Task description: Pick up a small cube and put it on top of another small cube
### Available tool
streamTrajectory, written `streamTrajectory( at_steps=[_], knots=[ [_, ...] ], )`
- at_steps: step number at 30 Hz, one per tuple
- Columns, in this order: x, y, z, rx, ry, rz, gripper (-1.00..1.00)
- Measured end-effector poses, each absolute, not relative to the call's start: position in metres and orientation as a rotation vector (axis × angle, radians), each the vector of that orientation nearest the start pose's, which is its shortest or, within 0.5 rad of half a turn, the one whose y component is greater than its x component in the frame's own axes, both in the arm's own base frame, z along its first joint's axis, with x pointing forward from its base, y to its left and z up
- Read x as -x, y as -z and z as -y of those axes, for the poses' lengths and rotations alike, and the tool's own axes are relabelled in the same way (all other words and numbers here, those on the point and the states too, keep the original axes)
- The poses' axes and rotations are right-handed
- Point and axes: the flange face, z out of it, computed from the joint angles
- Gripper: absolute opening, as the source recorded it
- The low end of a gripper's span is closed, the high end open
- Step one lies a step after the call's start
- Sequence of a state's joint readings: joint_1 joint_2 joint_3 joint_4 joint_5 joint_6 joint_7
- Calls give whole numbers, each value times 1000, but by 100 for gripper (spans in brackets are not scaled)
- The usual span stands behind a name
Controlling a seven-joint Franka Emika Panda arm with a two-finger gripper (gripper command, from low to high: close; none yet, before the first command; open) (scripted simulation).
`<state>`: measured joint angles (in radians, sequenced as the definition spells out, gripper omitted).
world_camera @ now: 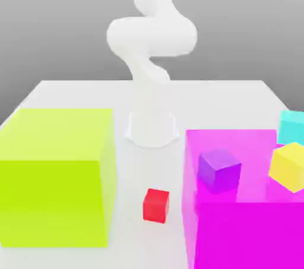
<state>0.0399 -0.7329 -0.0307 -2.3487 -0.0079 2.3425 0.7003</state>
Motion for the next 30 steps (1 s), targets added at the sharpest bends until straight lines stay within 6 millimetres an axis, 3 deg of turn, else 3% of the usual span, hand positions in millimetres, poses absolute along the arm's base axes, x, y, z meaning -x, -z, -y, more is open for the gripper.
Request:
streamTrajectory(
  at_steps=[6,14,21,25,27,30],
  knots=[
    [-421,-551,-4,2809,765,-591,0],
    [-436,-400,-3,3027,465,-116,0],
    [-410,-278,4,3097,165,338,0],
    [-369,-218,-16,3055,23,700,0],
    [-354,-200,-14,3035,4,811,0],
    [-350,-176,-10,3029,2,836,0]
  ],
)
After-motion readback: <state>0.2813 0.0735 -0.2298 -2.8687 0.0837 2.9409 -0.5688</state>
